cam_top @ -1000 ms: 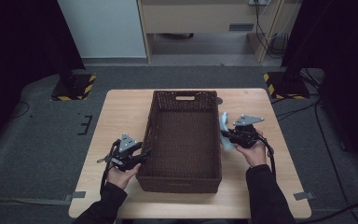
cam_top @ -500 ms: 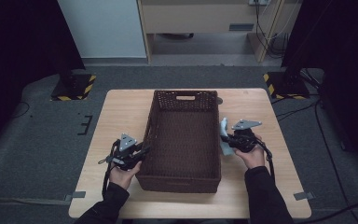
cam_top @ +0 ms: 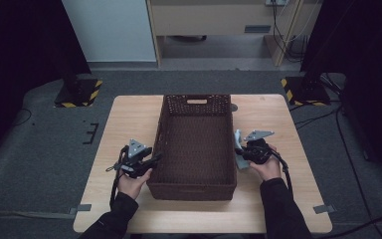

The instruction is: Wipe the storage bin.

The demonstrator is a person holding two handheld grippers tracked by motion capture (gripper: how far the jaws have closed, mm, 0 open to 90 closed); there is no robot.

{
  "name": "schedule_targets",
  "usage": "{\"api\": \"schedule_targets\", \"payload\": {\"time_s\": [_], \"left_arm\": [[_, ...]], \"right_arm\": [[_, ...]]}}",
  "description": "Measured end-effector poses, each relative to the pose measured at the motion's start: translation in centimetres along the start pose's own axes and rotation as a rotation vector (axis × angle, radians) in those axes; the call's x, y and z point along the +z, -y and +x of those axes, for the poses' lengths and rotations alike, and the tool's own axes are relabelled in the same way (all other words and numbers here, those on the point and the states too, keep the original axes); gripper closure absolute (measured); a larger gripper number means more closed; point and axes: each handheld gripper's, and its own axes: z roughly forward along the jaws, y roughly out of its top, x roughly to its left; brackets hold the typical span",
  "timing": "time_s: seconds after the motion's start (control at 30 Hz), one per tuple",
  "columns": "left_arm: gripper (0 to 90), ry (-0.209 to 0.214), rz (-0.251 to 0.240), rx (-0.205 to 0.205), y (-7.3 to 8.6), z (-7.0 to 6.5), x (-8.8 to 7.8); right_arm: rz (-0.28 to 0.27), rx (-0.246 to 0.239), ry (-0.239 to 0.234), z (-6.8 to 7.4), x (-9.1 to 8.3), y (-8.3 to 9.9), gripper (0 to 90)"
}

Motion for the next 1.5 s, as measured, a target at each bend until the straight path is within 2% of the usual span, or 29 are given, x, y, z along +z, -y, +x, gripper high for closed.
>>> {"api": "schedule_targets", "payload": {"time_s": [0.1, 0.17, 0.27, 0.33, 0.4, 0.47, 0.53, 0.6, 0.7, 0.87, 1.0, 1.07, 1.17, 1.23, 1.33, 1.5], "left_arm": [[49.0, 0.021, -0.010, 0.014, 0.0, 0.0, -0.5], [47.9, 0.033, -0.005, 0.037, 0.1, -0.2, -0.9], [48.0, 0.047, 0.017, 0.057, 0.5, -0.4, -1.1], [50.0, 0.054, 0.035, 0.068, 0.8, -0.5, -1.1], [51.3, 0.057, 0.033, 0.056, 0.9, -0.4, -1.1], [53.9, 0.062, 0.032, 0.056, 0.9, -0.5, -1.1], [56.7, 0.059, 0.033, 0.054, 0.9, -0.6, -1.1], [58.9, 0.057, 0.031, 0.048, 0.9, -0.7, -1.1], [65.0, 0.026, 0.026, 0.040, 0.8, -0.9, -1.2], [67.6, 0.015, 0.031, 0.026, 0.7, -0.9, -1.1], [68.5, 0.006, 0.025, 0.012, 0.6, -0.9, -1.0], [68.7, 0.003, 0.023, 0.007, 0.4, -0.7, -0.8], [68.7, -0.001, 0.023, 0.006, 0.2, -0.6, -0.4], [68.5, -0.002, 0.018, 0.002, 0.1, -0.6, -0.1], [67.8, 0.007, 0.017, 0.004, 0.1, -0.4, -0.1], [57.4, 0.008, 0.003, 0.030, 0.2, -0.2, -0.3]], "right_arm": [[0.054, -0.009, 0.006, 0.3, 1.0, 0.6, 84.0], [0.041, -0.008, 0.000, 0.4, 0.7, 0.4, 83.9], [-0.023, 0.004, -0.012, 0.5, -0.8, -0.1, 83.9], [-0.096, 0.002, -0.012, 0.5, -2.3, -0.7, 84.0], [-0.165, -0.008, -0.020, 0.8, -3.8, -1.3, 84.0], [-0.191, -0.021, -0.027, 1.1, -4.6, -1.6, 84.0], [-0.172, -0.036, -0.021, 1.5, -4.4, -1.4, 83.9], [-0.130, -0.036, -0.022, 1.5, -3.7, -0.8, 84.0], [-0.047, -0.023, -0.017, 1.4, -2.2, 0.5, 84.0], [0.047, 0.001, -0.022, 1.6, -0.1, 2.0, 83.9], [0.018, 0.007, -0.026, 1.6, -0.7, 1.4, 83.9], [-0.044, 0.008, -0.032, 1.5, -1.9, 0.8, 83.9], [-0.169, -0.006, -0.033, 1.7, -4.4, -0.5, 84.0], [-0.204, -0.026, -0.030, 1.9, -5.4, -1.0, 83.9], [-0.186, -0.043, -0.025, 2.1, -5.2, -1.0, 84.0], [-0.060, -0.036, -0.018, 1.9, -2.8, 0.5, 84.0]]}}
